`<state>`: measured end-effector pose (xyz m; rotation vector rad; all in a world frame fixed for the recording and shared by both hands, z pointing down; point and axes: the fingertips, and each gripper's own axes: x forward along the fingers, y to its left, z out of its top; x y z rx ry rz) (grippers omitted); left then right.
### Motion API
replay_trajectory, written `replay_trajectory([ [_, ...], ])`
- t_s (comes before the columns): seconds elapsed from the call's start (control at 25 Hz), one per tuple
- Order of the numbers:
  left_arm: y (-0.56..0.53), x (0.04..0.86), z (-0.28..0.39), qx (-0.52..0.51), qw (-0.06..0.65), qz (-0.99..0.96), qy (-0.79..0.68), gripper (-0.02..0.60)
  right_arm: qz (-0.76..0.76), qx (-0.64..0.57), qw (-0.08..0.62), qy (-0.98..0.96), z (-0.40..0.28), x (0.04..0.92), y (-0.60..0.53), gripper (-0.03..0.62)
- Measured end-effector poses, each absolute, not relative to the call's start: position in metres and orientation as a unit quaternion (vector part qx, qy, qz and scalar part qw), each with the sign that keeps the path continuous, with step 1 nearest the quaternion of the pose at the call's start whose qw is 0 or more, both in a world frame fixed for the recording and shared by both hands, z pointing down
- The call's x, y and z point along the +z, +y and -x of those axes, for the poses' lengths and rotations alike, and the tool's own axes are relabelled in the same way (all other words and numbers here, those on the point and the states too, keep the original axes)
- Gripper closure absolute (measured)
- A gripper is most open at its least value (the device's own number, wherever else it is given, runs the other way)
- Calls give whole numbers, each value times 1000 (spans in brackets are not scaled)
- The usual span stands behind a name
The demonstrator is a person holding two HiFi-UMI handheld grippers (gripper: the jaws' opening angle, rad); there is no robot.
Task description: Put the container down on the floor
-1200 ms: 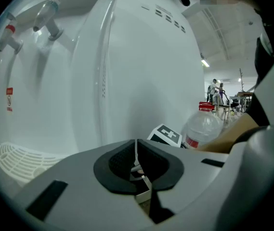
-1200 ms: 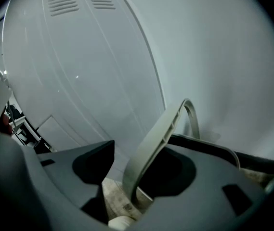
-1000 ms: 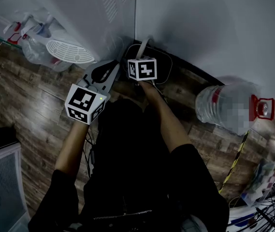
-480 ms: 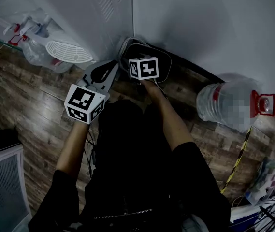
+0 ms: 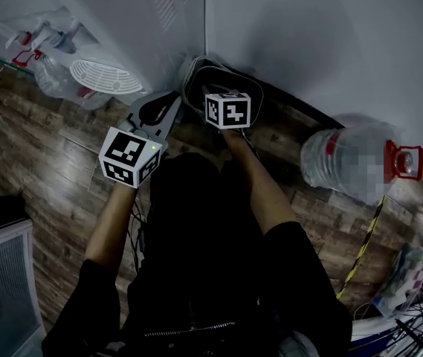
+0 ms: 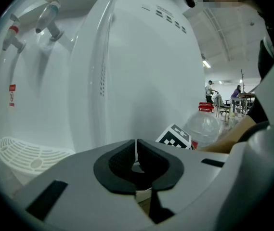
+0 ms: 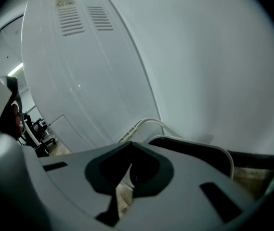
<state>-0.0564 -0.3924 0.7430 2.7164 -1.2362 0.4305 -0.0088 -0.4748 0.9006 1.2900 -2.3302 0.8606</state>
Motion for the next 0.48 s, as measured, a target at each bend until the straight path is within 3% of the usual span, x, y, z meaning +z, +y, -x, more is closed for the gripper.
replay_trajectory([
  [0.48, -397, 746, 59, 138, 59, -901, -407, 557, -492, 264, 175, -811, -25, 901, -466, 583],
])
